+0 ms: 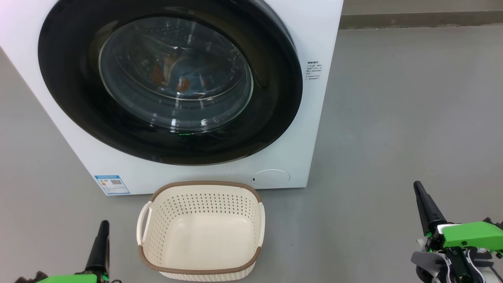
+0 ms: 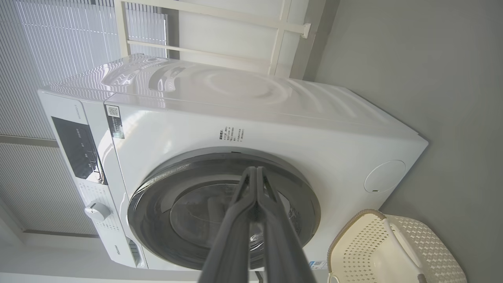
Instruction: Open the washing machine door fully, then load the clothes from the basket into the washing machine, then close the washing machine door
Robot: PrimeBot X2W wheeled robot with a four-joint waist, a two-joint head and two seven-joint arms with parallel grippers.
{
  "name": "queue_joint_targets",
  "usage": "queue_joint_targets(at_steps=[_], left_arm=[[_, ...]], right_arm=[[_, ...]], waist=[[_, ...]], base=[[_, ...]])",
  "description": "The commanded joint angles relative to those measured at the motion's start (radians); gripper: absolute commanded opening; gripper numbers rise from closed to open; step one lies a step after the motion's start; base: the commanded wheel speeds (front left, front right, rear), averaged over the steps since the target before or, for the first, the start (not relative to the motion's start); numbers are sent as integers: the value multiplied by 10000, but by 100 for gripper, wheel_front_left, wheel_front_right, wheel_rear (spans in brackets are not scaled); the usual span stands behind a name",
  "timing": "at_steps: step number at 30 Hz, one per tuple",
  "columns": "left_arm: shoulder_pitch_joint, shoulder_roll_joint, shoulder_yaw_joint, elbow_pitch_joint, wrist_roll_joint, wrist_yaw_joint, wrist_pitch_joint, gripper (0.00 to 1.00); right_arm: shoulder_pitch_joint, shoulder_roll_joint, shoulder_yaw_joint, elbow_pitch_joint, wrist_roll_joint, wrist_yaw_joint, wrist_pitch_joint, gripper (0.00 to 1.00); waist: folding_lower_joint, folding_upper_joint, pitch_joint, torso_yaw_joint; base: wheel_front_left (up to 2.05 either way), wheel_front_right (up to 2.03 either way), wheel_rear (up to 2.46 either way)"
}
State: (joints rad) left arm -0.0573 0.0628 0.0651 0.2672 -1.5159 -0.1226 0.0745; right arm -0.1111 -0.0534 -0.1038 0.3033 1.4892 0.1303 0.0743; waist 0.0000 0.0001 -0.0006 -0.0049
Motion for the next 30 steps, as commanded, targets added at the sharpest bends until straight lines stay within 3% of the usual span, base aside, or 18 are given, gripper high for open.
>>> queue_joint_targets(at_steps=[1,10,30], left_arm=[[-486,27,331,-183,-225,-72,123,0],[-581,-115,492,-142,-901,-78,385,0],[-584,-120,498,-140,-918,-79,393,0]], right_arm=[[-97,-18,86,-362,288,4,127,0],[-41,30,-113,-521,1155,4,393,0],[-40,32,-118,-526,1178,4,401,0]], waist=[[0,-1,1,7],[0,-1,10,48],[0,-1,10,49]], base=[[0,0,0],[0,0,0],[0,0,0]])
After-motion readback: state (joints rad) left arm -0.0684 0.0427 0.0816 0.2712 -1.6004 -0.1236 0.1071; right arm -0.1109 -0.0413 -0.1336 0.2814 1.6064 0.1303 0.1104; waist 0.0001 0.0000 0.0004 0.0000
